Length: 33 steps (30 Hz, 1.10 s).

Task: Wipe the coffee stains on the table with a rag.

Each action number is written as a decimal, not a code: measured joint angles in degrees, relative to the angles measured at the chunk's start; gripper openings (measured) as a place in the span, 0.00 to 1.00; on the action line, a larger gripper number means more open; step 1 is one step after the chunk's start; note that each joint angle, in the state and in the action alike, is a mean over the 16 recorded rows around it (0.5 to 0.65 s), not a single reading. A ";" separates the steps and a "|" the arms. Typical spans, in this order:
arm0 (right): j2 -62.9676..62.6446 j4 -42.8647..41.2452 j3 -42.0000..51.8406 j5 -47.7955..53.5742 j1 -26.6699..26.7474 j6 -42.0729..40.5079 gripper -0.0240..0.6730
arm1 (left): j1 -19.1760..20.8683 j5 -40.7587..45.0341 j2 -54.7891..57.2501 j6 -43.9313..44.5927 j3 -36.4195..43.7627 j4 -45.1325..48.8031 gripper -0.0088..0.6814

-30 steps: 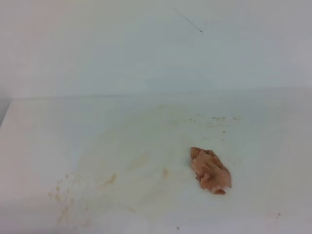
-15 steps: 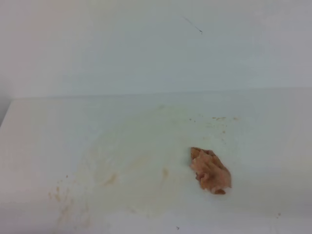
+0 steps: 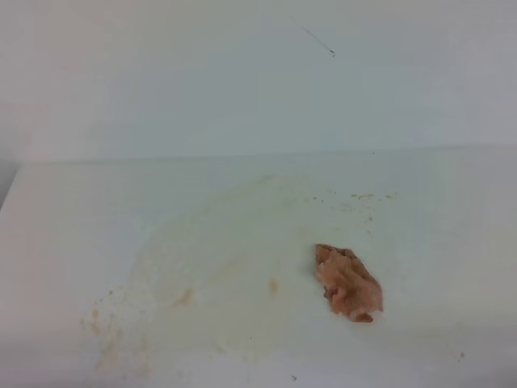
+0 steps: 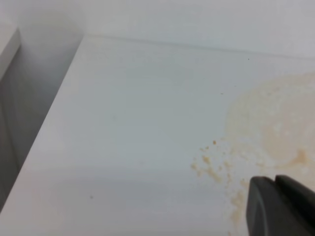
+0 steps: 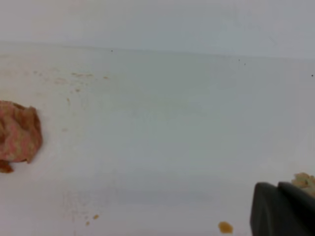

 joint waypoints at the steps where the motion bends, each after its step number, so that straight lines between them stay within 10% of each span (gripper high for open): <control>1: 0.00 0.00 0.00 0.23 0.00 0.00 0.04 | 0.00 0.00 0.00 0.00 0.00 0.00 0.01; 33: 0.04 -0.02 0.01 -0.03 0.00 0.30 0.04 | 0.00 0.00 0.00 0.00 0.00 0.00 0.01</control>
